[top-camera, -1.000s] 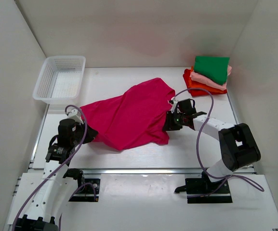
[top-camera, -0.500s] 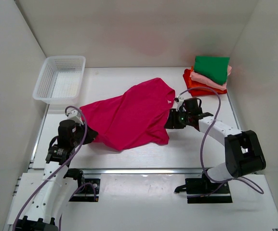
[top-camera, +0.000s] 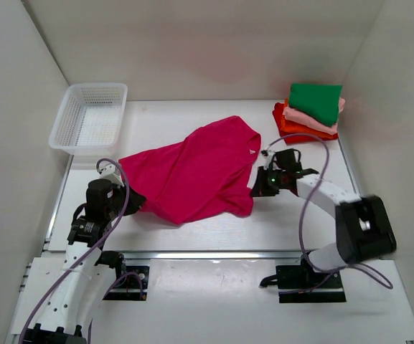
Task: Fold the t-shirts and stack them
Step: Flatten out the tshirt
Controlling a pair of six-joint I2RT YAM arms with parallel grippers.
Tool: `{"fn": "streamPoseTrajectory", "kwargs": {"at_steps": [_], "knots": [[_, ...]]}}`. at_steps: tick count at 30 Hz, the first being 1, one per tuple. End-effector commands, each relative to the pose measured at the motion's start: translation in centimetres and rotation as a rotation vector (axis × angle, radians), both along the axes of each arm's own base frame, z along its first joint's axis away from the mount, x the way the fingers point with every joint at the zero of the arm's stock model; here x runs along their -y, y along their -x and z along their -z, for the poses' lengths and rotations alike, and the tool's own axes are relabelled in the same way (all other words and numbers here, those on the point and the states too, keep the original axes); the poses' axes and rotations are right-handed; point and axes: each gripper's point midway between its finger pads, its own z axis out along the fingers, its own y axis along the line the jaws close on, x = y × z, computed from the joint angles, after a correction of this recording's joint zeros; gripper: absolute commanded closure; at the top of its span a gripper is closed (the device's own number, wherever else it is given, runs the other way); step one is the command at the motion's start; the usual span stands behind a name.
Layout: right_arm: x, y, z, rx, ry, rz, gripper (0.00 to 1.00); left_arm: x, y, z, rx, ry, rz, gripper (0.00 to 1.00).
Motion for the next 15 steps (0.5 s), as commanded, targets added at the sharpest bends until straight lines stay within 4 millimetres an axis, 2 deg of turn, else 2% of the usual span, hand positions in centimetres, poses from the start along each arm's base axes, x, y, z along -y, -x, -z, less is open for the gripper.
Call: {"fn": "streamPoseTrajectory", "kwargs": {"at_steps": [1, 2, 3, 4, 6, 7, 8, 9, 11, 13, 15], "knots": [[4.9, 2.3, -4.0, 0.036, 0.057, 0.214, 1.0, 0.1, 0.2, -0.1, 0.006, -0.005, 0.012, 1.0], [5.5, 3.1, -4.2, 0.021, 0.062, 0.261, 1.0, 0.2, 0.1, -0.5, 0.02, 0.005, 0.01, 1.0], [6.6, 4.2, -4.9, 0.03, 0.084, 0.306, 1.0, 0.4, -0.1, -0.2, 0.017, 0.014, 0.012, 1.0], [7.4, 5.4, -4.4, -0.006, 0.108, 0.354, 1.0, 0.6, 0.0, -0.1, 0.013, 0.03, 0.018, 1.0], [7.8, 5.8, -6.6, 0.076, 0.052, 0.41, 1.0, 0.8, -0.3, -0.3, 0.024, 0.042, 0.022, 1.0], [7.1, 6.1, -7.8, 0.109, -0.014, 0.382, 0.96, 0.9, -0.3, -0.3, 0.019, 0.047, 0.023, 1.0], [6.8, 6.2, -8.2, 0.121, -0.043, 0.375, 0.82, 1.0, -0.3, -0.2, 0.019, 0.042, 0.03, 1.0], [6.3, 6.2, -9.1, 0.142, -0.085, 0.357, 0.61, 1.0, -0.3, -0.2, 0.013, 0.036, 0.029, 1.0], [5.1, 6.4, -9.9, 0.178, -0.102, 0.305, 0.46, 0.9, -0.3, -0.3, 0.016, 0.027, 0.029, 1.0], [5.6, 5.9, -10.1, 0.215, -0.054, 0.327, 0.28, 0.7, -0.3, -0.2, 0.012, 0.025, 0.026, 1.0], [6.5, 5.6, -9.2, 0.197, -0.006, 0.351, 0.25, 0.8, -0.3, -0.7, 0.021, 0.027, 0.027, 1.0]]}}
